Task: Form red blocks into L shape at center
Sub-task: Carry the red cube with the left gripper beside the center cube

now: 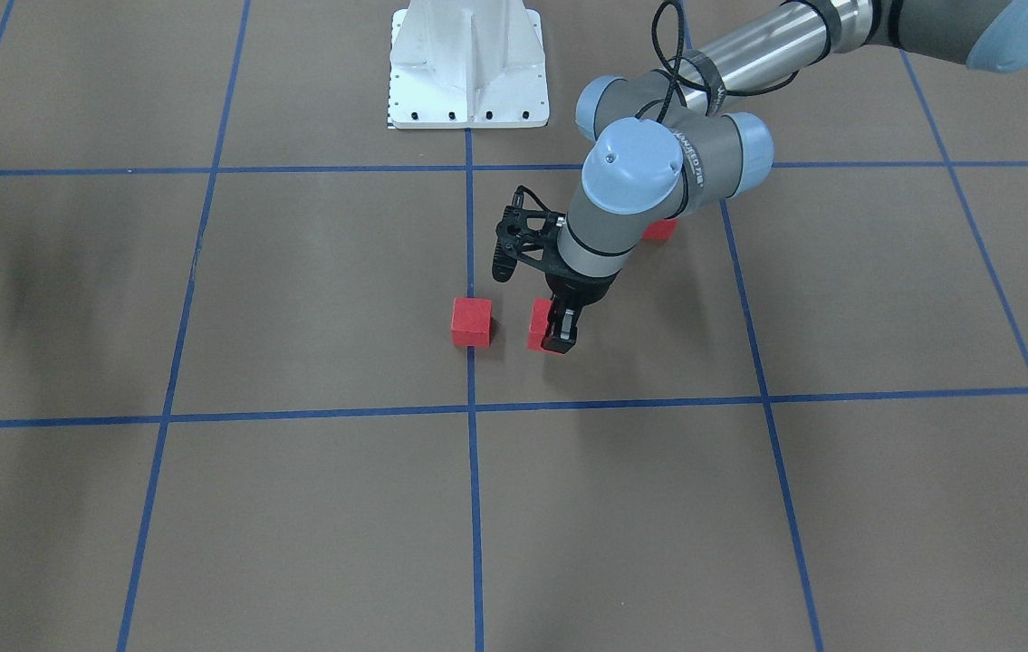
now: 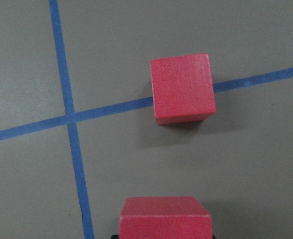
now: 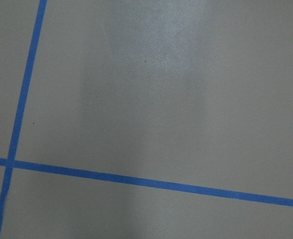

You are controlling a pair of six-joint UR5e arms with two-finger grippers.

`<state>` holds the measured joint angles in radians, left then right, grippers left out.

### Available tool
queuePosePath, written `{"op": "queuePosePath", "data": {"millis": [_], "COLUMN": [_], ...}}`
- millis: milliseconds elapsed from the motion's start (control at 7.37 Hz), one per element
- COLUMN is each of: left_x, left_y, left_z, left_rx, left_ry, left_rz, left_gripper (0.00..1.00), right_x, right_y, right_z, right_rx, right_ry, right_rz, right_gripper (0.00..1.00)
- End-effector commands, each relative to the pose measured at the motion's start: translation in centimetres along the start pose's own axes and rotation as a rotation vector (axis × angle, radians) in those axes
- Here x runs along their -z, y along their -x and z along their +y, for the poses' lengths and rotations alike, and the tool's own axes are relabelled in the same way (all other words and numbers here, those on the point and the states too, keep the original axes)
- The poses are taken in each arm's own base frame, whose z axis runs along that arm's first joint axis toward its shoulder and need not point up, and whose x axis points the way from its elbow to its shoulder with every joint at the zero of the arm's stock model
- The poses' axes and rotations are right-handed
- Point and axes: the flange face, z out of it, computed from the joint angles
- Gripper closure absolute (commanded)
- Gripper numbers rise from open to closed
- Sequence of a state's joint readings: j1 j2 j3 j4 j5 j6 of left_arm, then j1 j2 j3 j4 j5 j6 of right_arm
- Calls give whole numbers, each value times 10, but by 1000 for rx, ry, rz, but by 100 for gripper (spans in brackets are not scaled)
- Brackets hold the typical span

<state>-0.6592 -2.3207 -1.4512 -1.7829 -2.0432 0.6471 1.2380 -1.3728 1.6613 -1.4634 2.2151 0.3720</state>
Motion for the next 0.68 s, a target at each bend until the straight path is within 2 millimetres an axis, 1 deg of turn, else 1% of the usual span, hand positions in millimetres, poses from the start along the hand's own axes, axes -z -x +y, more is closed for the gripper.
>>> {"op": "queuePosePath", "data": {"millis": [0,136,271,407,543], "left_x": [-22,-25,-29,-29,-30], "left_y": [-18,-24,-28,-25,-24], "left_z": [-18,-29,-36,-41,-42], "left_rx": [77,70,66,66,69], "left_ry": [0,-9,-10,-11,-10], "left_rz": [39,48,56,55,56], "left_gripper": [100,100,100,96,94], "right_x": [-1,-2,-2,-1,-1], "right_y": [-1,-3,-3,-2,-2], "right_z": [2,3,3,3,3], "right_rx": [-4,-6,-8,-8,-8], "right_ry": [2,5,4,4,4], "right_rz": [1,2,3,1,1], "right_gripper": [1,1,1,1,1]}}
